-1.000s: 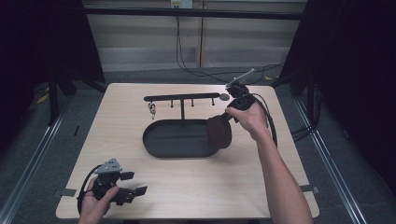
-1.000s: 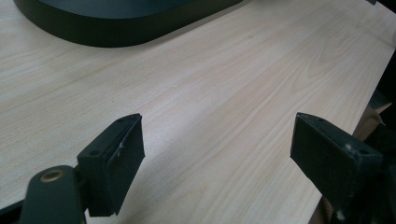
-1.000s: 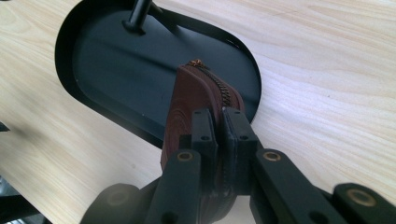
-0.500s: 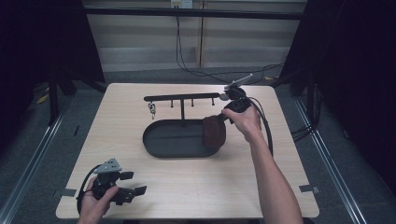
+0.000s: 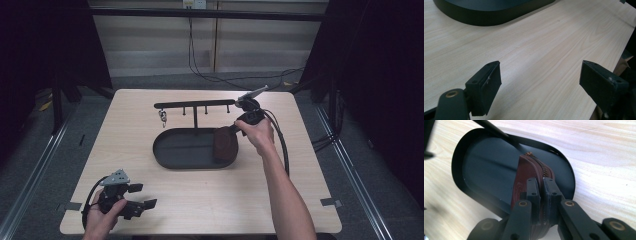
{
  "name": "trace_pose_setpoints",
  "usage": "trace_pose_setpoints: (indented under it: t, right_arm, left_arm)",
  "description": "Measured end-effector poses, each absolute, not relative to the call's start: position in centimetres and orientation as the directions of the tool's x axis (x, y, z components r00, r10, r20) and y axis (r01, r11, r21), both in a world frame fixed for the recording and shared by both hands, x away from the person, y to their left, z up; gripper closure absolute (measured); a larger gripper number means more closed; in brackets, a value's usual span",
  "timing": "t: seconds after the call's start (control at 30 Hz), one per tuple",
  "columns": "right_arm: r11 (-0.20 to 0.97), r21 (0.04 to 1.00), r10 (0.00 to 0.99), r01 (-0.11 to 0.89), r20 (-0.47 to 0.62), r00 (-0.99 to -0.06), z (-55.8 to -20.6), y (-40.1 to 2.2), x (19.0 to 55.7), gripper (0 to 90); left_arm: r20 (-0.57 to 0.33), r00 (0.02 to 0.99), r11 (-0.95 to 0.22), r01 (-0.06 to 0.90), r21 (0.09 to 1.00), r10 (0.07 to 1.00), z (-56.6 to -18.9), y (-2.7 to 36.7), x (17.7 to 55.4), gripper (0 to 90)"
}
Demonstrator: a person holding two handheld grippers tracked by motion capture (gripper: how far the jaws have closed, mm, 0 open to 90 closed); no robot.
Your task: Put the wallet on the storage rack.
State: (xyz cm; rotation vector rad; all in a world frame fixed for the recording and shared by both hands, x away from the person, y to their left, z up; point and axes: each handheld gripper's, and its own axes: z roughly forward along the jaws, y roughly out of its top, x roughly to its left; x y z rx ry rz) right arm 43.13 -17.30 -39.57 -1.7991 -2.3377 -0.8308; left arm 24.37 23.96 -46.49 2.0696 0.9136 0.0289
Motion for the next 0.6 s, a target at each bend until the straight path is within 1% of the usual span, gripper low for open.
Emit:
trace_pose_setpoints:
  t: [0.6]
  right_arm:
    - [0.116,0.396,0.863,0.911,0.414,-0.289,-41.6,-17.5,43.1,83.9]
  left_arm:
    - [-0.29,0.733,-0.372,0.595,0.712,0.615,-46.5,24.0,24.4,17.4]
